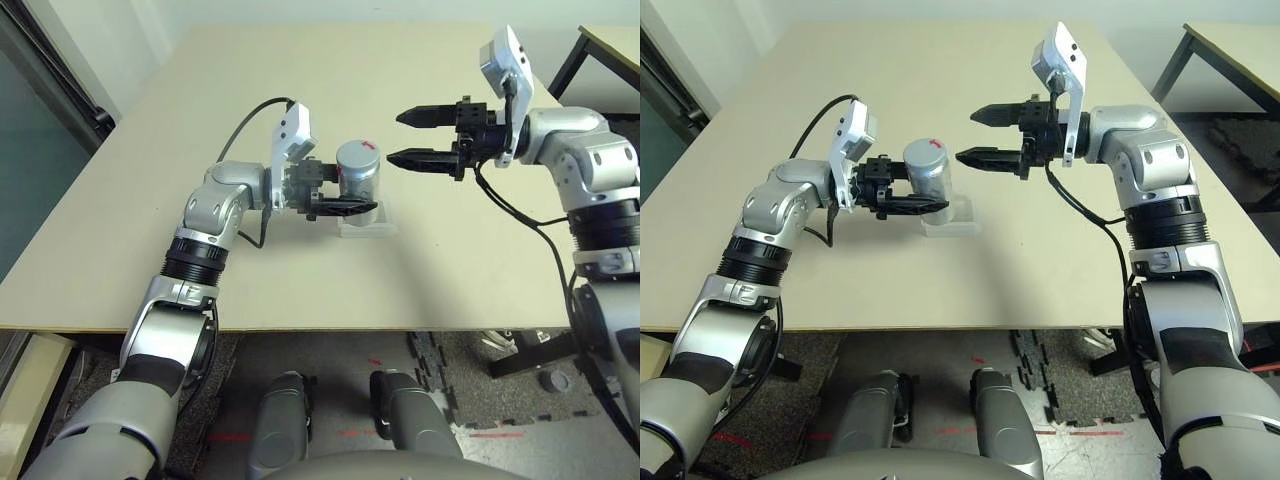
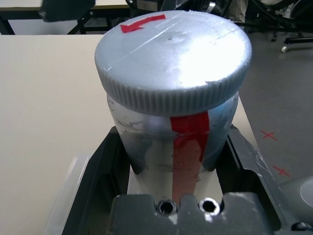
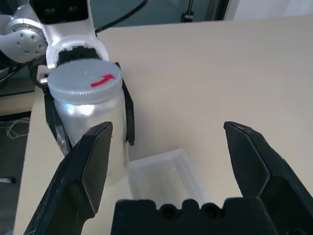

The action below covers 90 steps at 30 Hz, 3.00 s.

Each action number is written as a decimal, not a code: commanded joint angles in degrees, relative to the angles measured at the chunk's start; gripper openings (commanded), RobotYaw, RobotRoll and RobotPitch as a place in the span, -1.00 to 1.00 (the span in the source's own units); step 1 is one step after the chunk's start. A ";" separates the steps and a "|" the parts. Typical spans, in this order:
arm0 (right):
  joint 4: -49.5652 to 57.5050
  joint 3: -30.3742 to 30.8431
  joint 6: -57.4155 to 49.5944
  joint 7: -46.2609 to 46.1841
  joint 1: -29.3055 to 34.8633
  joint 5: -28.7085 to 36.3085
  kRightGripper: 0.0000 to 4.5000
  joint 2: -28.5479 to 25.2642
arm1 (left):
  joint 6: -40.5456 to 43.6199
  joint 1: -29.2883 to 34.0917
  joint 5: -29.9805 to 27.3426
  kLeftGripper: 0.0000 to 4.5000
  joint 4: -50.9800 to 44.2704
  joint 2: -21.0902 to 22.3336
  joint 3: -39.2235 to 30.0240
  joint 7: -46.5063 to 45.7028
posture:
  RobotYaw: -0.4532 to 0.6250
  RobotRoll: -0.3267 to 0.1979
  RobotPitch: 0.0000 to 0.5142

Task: Pour the medicine from the bottle into the box.

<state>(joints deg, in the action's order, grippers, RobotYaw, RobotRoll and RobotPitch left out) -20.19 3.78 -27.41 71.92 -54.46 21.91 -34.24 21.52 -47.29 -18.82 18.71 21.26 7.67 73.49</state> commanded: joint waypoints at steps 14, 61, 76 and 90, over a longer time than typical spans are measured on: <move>14.70 0.55 -10.12 -2.04 2.25 4.32 1.00 1.19 | -3.11 -1.18 0.48 0.19 4.22 0.06 -0.05 0.09 | -0.21 0.25 -0.63; 5.55 2.45 -3.82 -6.06 -1.00 -1.74 1.00 5.65 | -1.96 0.28 -0.11 0.19 1.52 -0.57 1.88 0.41 | -0.21 0.25 -0.59; 5.89 0.42 -4.09 -7.48 1.56 0.15 1.00 0.54 | -2.20 0.58 -0.08 0.19 1.64 0.10 1.58 0.34 | -0.23 0.25 -0.62; 4.48 -0.05 -4.25 -6.03 3.02 -1.28 1.00 -2.24 | -2.45 1.09 0.21 0.19 1.80 0.38 1.23 0.38 | -0.22 0.25 -0.62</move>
<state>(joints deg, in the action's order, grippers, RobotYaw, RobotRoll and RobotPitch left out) -15.07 4.01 -31.53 65.09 -52.66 21.42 -35.15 19.66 -46.53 -18.65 20.91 21.31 8.96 73.52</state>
